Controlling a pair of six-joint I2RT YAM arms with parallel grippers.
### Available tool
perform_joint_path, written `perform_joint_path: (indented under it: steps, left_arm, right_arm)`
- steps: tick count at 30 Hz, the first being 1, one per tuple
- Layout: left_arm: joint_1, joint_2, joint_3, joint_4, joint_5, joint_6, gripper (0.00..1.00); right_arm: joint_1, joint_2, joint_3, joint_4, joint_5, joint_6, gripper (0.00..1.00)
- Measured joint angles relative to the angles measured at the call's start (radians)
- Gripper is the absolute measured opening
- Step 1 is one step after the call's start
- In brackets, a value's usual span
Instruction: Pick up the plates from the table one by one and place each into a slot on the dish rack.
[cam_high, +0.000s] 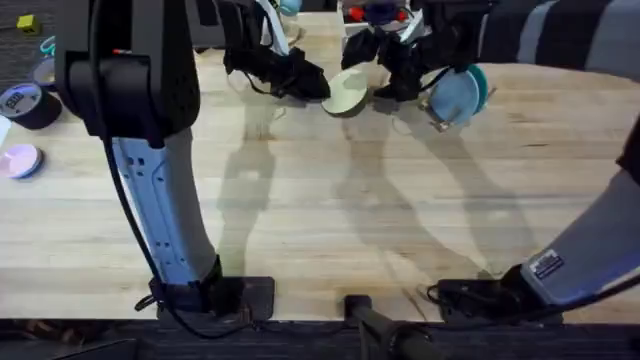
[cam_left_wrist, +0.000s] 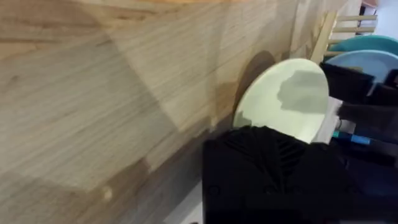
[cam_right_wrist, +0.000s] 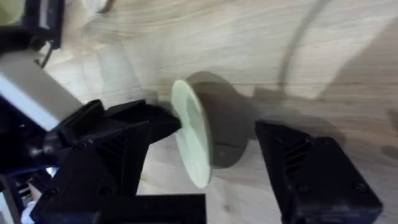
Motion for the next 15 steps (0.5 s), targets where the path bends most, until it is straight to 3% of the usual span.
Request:
perform_joint_path:
  steps: [15]
  left_arm:
    - [0.000, 0.000, 0.000, 0.000, 0.000, 0.000, 0.041]
  right_arm:
    - [0.032, 0.041, 0.003, 0.060, 0.006, 0.041, 0.994]
